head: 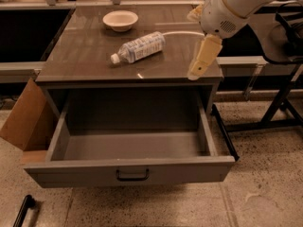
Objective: Place blue plastic bottle into top drawer
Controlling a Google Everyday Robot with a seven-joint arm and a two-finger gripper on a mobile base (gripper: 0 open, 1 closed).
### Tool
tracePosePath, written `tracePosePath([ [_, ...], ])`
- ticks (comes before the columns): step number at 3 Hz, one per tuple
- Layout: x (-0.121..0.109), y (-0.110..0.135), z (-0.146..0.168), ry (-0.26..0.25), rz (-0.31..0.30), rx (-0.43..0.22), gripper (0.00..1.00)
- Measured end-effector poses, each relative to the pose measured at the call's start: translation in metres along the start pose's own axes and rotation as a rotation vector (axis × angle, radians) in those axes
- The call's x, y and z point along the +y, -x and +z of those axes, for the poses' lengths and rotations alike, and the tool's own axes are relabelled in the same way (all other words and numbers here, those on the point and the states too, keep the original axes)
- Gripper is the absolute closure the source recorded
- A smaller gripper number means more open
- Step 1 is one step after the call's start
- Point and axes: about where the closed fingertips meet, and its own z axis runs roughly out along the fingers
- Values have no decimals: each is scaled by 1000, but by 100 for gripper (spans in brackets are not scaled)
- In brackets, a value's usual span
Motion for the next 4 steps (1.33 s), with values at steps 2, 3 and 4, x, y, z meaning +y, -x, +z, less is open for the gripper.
tracePosePath([
  [2, -27, 24, 40, 15, 14, -85, 0],
  [3, -34, 29, 49, 8, 15, -108, 0],
  [4, -57, 40, 75, 3, -10, -126, 0],
])
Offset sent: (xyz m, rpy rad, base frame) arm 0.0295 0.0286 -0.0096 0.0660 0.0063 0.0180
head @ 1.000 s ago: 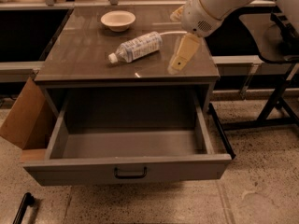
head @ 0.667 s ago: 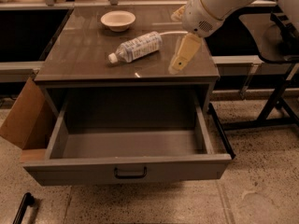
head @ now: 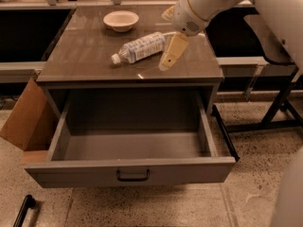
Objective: Place blue plastic bottle into top drawer
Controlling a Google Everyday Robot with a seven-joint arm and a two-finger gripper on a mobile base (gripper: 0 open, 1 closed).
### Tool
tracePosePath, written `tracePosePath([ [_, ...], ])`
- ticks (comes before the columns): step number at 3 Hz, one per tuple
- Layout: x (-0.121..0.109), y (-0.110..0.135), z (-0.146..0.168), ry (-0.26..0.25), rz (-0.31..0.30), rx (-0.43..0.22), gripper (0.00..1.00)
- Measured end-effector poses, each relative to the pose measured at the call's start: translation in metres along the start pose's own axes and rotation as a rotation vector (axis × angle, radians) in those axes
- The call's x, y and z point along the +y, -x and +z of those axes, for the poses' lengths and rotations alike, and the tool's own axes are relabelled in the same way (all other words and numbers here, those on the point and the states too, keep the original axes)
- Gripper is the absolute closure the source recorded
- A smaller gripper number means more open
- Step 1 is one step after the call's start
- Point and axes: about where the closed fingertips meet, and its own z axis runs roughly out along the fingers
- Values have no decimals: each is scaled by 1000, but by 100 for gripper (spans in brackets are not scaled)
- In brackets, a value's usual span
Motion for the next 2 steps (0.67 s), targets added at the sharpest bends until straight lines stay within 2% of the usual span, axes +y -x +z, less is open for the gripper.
tracePosePath([
  [1, -23, 8, 28, 0, -8, -23, 0],
  [2, -35, 13, 50, 10, 5, -47, 0],
])
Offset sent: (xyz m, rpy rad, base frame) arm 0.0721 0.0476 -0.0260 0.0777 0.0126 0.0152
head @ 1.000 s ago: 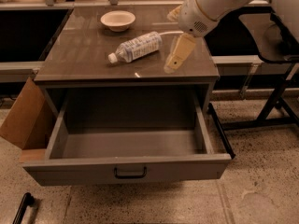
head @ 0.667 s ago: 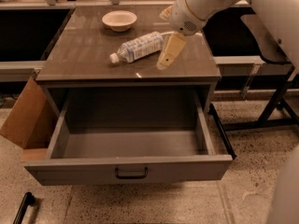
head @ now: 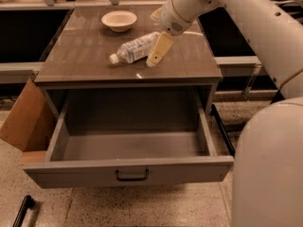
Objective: Place blue plastic bottle into top drawer
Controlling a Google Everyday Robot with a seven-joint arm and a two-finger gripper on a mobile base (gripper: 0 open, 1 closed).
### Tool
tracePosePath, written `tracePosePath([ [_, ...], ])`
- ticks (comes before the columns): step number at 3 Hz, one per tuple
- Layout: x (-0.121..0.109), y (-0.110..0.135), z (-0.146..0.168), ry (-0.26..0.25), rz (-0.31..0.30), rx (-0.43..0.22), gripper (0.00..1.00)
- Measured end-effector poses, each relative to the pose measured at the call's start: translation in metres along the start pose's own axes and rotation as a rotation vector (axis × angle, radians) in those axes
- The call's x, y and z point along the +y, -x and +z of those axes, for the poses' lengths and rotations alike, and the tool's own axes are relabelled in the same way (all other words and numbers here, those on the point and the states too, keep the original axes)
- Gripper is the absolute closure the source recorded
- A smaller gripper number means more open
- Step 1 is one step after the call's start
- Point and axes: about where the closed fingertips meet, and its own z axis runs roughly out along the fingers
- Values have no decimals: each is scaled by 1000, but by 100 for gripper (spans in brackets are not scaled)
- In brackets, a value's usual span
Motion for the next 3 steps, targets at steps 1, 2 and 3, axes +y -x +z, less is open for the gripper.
tracePosePath([
  [1, -6, 2, 22, 29, 6, -1, 0],
  [2, -12, 4, 37, 51, 1, 4, 0],
  [3, -16, 5, 51, 84, -5, 12, 0],
])
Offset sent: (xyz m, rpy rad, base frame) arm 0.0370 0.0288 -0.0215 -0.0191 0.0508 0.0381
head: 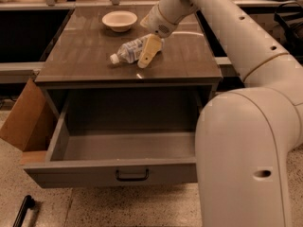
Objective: Place blue plastic bottle into top drawer
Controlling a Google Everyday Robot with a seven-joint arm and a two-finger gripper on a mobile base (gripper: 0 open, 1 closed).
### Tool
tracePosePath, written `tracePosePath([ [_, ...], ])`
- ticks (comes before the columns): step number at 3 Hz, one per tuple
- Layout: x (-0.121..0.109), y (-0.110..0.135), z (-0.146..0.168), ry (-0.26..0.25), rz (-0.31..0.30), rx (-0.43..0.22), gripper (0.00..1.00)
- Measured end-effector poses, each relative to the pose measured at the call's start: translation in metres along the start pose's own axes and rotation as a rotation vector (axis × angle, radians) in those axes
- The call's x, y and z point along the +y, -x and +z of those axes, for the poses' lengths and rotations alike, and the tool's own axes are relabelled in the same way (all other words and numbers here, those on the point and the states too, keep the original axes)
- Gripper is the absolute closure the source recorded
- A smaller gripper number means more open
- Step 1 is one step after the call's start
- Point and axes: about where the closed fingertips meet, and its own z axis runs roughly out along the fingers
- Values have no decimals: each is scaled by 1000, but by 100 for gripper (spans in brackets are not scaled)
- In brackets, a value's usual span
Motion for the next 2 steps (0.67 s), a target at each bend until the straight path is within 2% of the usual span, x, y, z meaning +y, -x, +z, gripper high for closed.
tracePosePath([
  [1, -2, -1, 7, 21, 1, 4, 0],
  [2, -1, -7, 15, 42, 24, 15, 18],
])
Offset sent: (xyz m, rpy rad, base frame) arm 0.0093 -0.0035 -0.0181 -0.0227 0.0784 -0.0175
